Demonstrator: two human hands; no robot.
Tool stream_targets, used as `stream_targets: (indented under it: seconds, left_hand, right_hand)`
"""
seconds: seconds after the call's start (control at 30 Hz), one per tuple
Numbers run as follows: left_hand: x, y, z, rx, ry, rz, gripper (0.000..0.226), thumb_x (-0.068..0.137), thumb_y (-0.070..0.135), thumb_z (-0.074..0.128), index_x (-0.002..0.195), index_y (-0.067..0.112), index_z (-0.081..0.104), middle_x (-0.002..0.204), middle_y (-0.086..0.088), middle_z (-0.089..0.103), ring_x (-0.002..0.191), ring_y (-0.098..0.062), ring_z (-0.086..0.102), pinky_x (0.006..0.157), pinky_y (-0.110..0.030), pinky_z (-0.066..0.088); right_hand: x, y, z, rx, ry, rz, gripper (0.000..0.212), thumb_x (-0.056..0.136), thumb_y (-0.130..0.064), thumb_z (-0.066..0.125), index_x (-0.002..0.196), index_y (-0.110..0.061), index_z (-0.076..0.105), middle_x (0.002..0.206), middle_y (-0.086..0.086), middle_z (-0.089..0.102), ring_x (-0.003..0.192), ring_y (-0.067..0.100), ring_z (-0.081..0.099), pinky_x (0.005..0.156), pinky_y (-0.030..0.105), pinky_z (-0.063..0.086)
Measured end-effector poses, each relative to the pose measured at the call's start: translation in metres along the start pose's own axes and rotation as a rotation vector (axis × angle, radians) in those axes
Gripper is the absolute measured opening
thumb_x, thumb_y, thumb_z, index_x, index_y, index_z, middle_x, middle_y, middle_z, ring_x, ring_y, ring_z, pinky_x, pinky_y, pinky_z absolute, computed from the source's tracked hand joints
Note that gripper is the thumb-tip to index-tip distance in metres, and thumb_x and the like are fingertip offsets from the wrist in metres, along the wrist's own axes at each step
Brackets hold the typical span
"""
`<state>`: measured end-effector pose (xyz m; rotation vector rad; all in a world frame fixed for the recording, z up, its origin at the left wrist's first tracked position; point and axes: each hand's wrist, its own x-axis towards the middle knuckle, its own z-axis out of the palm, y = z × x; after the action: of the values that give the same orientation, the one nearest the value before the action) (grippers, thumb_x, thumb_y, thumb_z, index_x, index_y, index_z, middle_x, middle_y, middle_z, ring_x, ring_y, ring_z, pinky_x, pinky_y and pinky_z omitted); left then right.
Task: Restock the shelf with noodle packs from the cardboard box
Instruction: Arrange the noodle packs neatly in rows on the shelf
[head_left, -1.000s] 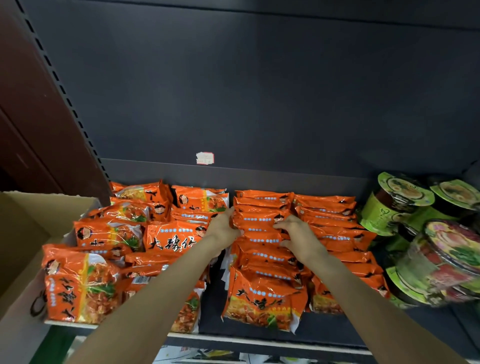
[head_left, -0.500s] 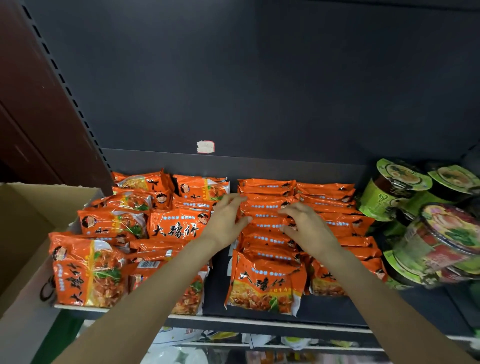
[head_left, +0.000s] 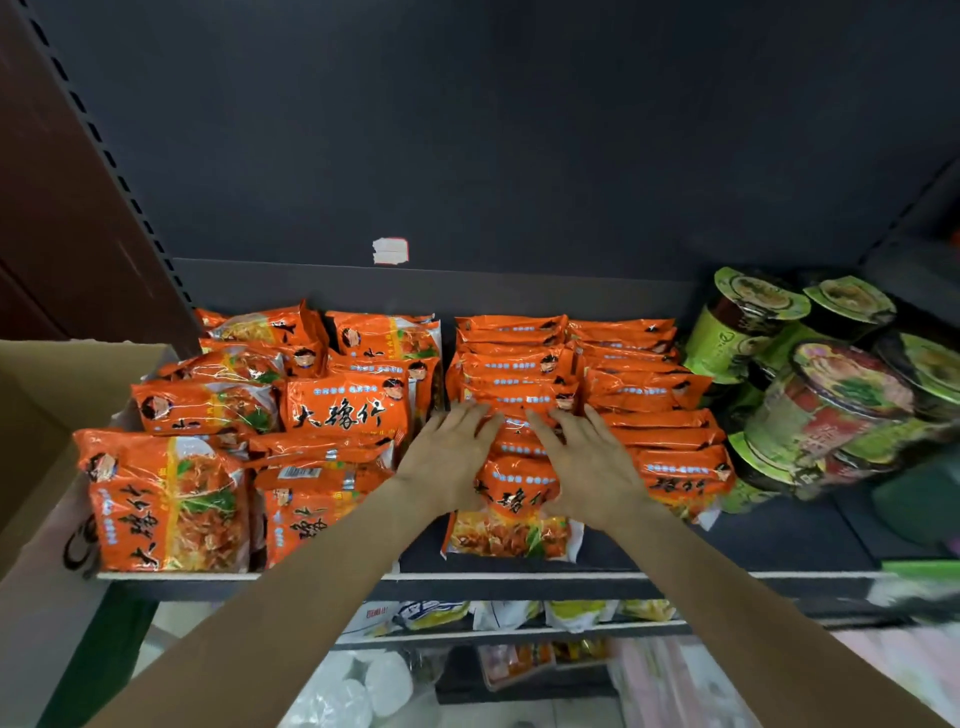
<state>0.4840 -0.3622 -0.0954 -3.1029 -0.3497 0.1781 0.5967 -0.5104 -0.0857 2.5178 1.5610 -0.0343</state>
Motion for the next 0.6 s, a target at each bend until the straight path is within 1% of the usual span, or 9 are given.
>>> stream_targets:
  seconds: [0.13, 0.23, 0.3, 0.37, 0.4, 0.43, 0.5, 0.53, 0.6]
  left_hand:
    - [-0.001, 0.001, 0.006, 0.003, 0.094, -0.010, 0.099, 0.076, 0.045, 0.071, 0.149, 0.015, 0.010, 0.154, -0.007, 0.016, 0.143, -0.024, 0.012, 0.116, -0.041, 0.016]
    - [-0.003, 0.001, 0.007, -0.018, 0.174, -0.021, 0.091, 0.080, 0.040, 0.068, 0.149, 0.015, 0.014, 0.152, -0.006, 0.022, 0.142, -0.023, 0.017, 0.115, -0.038, 0.019]
    - [-0.003, 0.003, 0.007, -0.015, 0.200, -0.047, 0.090, 0.081, 0.041, 0.067, 0.149, 0.015, 0.014, 0.152, -0.006, 0.023, 0.142, -0.023, 0.019, 0.115, -0.037, 0.019]
    - [-0.003, 0.006, 0.006, -0.006, 0.199, -0.076, 0.091, 0.082, 0.041, 0.065, 0.150, 0.014, 0.010, 0.153, -0.006, 0.021, 0.142, -0.023, 0.017, 0.115, -0.037, 0.017]
    - [-0.003, 0.007, 0.005, 0.004, 0.193, -0.082, 0.092, 0.083, 0.042, 0.064, 0.150, 0.014, 0.008, 0.153, -0.007, 0.020, 0.142, -0.023, 0.016, 0.115, -0.037, 0.016]
    - [-0.003, 0.009, 0.005, 0.016, 0.189, -0.085, 0.092, 0.083, 0.043, 0.063, 0.150, 0.014, 0.006, 0.153, -0.007, 0.018, 0.143, -0.023, 0.015, 0.116, -0.037, 0.016]
    - [-0.005, 0.012, 0.004, 0.031, 0.178, -0.089, 0.094, 0.083, 0.043, 0.063, 0.150, 0.014, 0.004, 0.154, -0.007, 0.016, 0.143, -0.023, 0.014, 0.116, -0.038, 0.014]
    - [-0.006, 0.014, 0.004, 0.031, 0.171, -0.095, 0.094, 0.083, 0.043, 0.064, 0.150, 0.014, 0.004, 0.154, -0.007, 0.016, 0.143, -0.023, 0.013, 0.117, -0.038, 0.013]
    - [-0.009, 0.018, 0.002, 0.020, 0.165, -0.104, 0.096, 0.081, 0.043, 0.066, 0.150, 0.015, 0.005, 0.155, -0.007, 0.015, 0.144, -0.023, 0.012, 0.117, -0.038, 0.012]
  right_hand:
    - [-0.003, -0.004, 0.006, 0.002, 0.106, -0.013, 0.110, 0.071, -0.053, 0.073, 0.150, -0.016, 0.005, 0.144, 0.013, 0.031, 0.139, 0.026, 0.026, 0.114, 0.034, -0.008]
    - [-0.001, -0.004, 0.009, 0.012, 0.161, 0.002, 0.104, 0.073, -0.047, 0.074, 0.150, -0.014, 0.012, 0.141, 0.013, 0.037, 0.136, 0.027, 0.033, 0.114, 0.034, -0.003]
    - [0.001, -0.004, 0.013, -0.004, 0.175, 0.021, 0.103, 0.070, -0.045, 0.077, 0.149, -0.012, 0.018, 0.138, 0.012, 0.041, 0.132, 0.027, 0.038, 0.115, 0.035, 0.005]
    - [0.001, -0.005, 0.014, -0.026, 0.180, 0.045, 0.106, 0.066, -0.046, 0.080, 0.147, -0.010, 0.024, 0.136, 0.012, 0.045, 0.128, 0.027, 0.044, 0.115, 0.036, 0.018]
    - [0.000, -0.005, 0.015, -0.026, 0.186, 0.044, 0.106, 0.066, -0.046, 0.080, 0.148, -0.009, 0.022, 0.137, 0.013, 0.043, 0.129, 0.028, 0.043, 0.114, 0.036, 0.019]
    - [-0.002, -0.005, 0.016, -0.019, 0.182, 0.030, 0.106, 0.070, -0.045, 0.078, 0.149, -0.008, 0.017, 0.141, 0.014, 0.038, 0.133, 0.028, 0.037, 0.115, 0.036, 0.015]
    - [-0.005, -0.003, 0.016, 0.012, 0.146, 0.000, 0.105, 0.077, -0.043, 0.071, 0.150, -0.008, 0.004, 0.149, 0.015, 0.024, 0.140, 0.028, 0.023, 0.115, 0.034, 0.000]
    - [-0.005, -0.002, 0.014, 0.019, 0.132, -0.004, 0.106, 0.079, -0.044, 0.070, 0.150, -0.009, -0.001, 0.152, 0.014, 0.018, 0.142, 0.027, 0.018, 0.114, 0.034, -0.004]
    - [-0.007, 0.000, 0.010, 0.037, 0.115, 0.001, 0.107, 0.079, -0.045, 0.069, 0.149, -0.010, -0.004, 0.154, 0.013, 0.012, 0.144, 0.026, 0.011, 0.113, 0.033, -0.007]
